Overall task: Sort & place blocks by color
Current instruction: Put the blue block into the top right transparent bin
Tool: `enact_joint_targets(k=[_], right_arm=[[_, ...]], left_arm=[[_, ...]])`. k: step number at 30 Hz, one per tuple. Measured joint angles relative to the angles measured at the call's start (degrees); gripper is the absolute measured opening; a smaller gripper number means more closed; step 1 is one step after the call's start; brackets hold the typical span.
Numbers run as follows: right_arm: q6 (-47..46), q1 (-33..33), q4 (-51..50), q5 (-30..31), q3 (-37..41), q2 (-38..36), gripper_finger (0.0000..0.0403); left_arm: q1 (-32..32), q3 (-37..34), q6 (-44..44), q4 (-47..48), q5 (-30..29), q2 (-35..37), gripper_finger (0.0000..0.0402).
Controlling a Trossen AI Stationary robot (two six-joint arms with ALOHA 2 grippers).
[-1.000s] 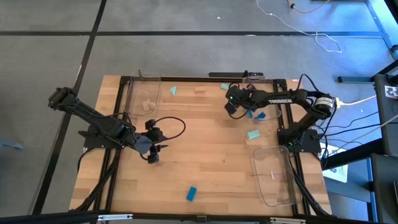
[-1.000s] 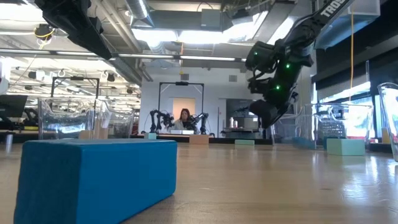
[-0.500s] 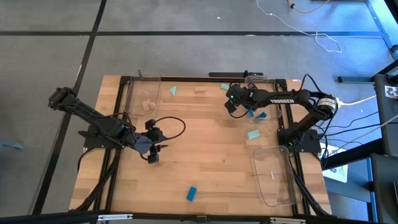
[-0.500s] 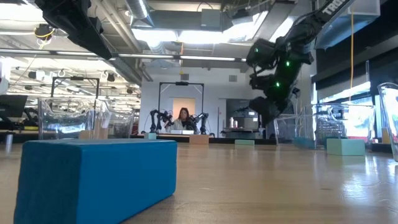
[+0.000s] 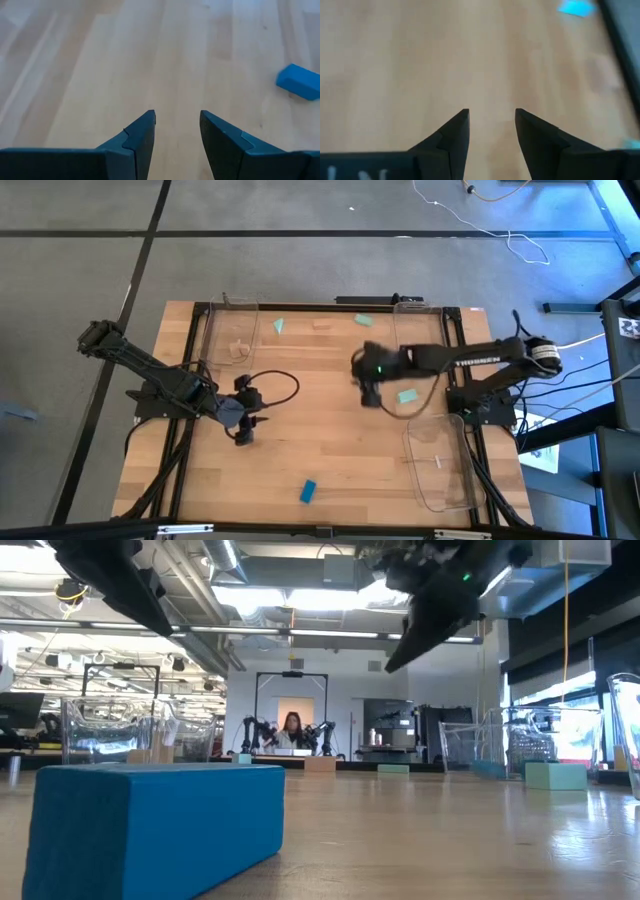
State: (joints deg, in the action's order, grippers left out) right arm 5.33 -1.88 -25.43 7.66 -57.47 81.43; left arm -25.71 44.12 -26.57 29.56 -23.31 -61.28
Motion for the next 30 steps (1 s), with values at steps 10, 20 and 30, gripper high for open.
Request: enact_joint_targets(k=[10, 20, 30], right_arm=[[-5.9, 21.7, 5.1, -2.3, 0.6, 0.0, 0.0161], [-10.3, 31.2, 17.3, -2.3, 0.6, 0.0, 0.0161], [3.0, 32.6, 23.6, 5.7, -2.9, 7.9, 0.0161]], left_arm=[[-2.7, 0.0, 0.1, 0.0, 1.4, 0.0, 0.0149], [-6.1, 0.0, 0.2, -0.1, 1.2, -0.4, 0.0149], [-10.0, 0.0, -0.3, -3.2, 0.8, -5.8, 0.0149]])
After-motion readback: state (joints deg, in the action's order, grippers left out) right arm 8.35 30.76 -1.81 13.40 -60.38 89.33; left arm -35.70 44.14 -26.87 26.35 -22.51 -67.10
